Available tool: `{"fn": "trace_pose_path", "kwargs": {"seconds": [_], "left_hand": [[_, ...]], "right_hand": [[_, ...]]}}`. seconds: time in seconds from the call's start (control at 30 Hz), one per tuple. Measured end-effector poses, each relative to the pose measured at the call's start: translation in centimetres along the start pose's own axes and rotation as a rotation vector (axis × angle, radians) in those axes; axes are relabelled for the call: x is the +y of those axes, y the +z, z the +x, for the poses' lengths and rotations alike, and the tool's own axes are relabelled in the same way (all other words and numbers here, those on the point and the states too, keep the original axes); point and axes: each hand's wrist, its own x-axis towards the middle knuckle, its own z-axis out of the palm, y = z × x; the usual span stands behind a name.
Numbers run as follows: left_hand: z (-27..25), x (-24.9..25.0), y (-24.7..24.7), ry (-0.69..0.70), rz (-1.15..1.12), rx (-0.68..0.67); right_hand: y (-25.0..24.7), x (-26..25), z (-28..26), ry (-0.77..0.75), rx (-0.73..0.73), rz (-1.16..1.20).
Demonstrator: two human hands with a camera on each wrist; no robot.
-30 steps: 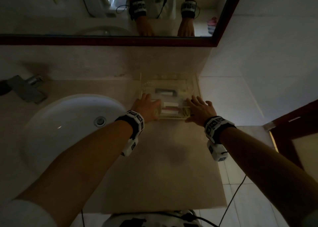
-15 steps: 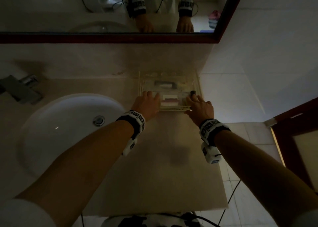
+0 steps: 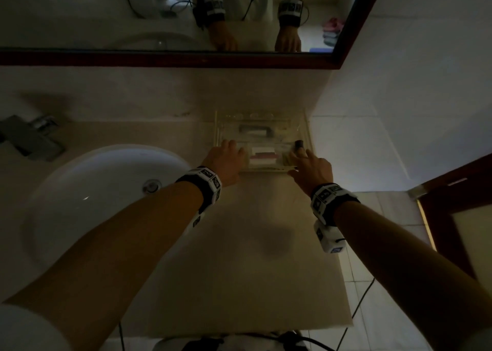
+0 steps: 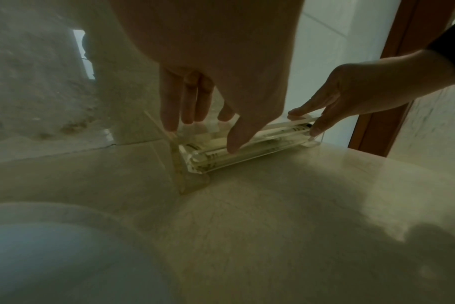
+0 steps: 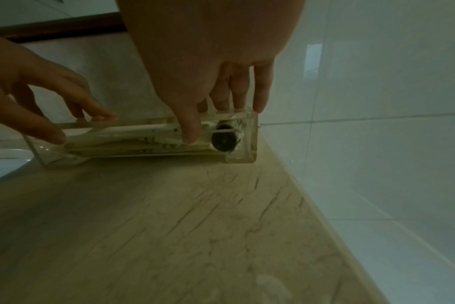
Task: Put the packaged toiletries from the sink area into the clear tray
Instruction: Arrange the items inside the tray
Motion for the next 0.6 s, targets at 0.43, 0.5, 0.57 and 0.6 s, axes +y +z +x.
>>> {"fn": "trace_pose_path", "kwargs": {"seconds": [0.43,0.5,0.57,0.6], "left_hand": [[0.12,-0.54,-0.28,0.033,0.005,0.026],[0.18,-0.57,-0.16,0.025,0.000,0.032],[0.18,-0.41,-0.03,0.019,0.003,0.046],[0.14,-0.32,0.03,0.015,0.002,0.051]], "right_hand": [[0.20,-0.48,-0.03,0.024,0.041,-0.004],[0.22,-0.47,0.01,0.022,0.049,-0.013],[0.39,-0.29,0.04,0.021,0.050,-0.022],[0.43,-0.22,0.04,0.016,0.051,-0.027]]}}
